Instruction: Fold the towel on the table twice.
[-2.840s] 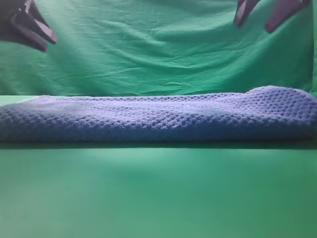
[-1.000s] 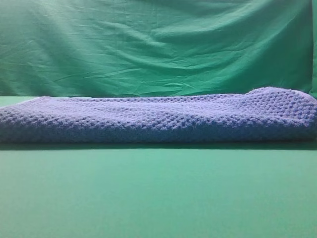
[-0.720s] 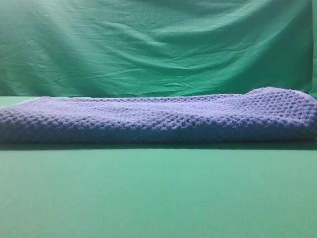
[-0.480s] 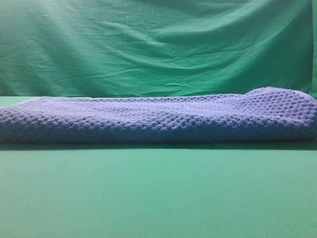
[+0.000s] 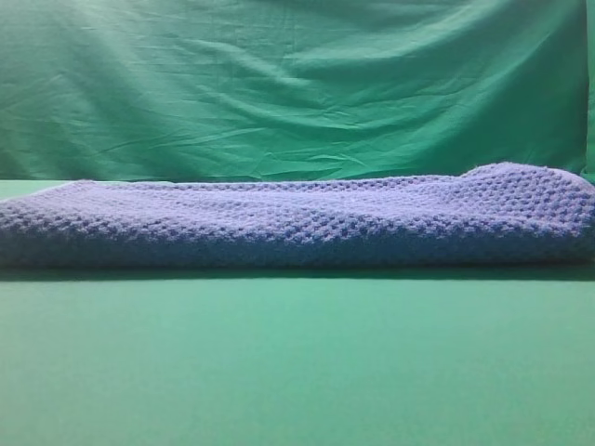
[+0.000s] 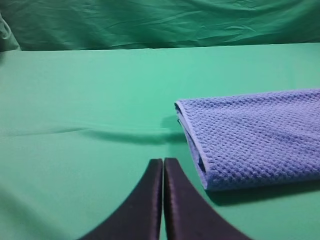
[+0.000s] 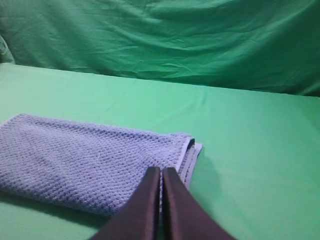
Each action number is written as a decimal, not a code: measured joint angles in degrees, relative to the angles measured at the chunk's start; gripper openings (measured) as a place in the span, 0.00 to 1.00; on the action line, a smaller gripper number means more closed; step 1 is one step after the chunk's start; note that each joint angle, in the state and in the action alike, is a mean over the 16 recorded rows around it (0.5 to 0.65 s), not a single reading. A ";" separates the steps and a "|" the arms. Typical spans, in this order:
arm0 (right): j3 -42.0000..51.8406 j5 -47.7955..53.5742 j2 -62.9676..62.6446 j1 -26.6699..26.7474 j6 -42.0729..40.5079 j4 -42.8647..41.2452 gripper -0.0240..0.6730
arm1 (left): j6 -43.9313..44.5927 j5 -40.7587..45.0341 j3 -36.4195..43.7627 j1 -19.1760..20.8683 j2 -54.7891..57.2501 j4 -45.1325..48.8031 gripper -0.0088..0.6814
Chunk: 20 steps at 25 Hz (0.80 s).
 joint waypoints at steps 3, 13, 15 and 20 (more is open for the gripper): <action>1.75 -1.49 0.00 0.00 -0.02 0.08 0.03 | 0.00 -1.64 1.63 0.00 0.00 -0.89 0.01; 4.15 -4.74 0.00 0.00 -0.09 0.30 0.03 | 0.00 -2.57 3.05 0.00 0.00 -3.16 0.01; 4.15 -5.10 0.00 0.00 -0.10 0.33 0.03 | 0.00 -2.55 3.38 0.00 0.00 -3.03 0.01; 4.18 -4.60 0.00 0.00 -0.12 0.13 0.03 | 0.00 -3.44 5.18 0.00 0.00 -1.10 0.01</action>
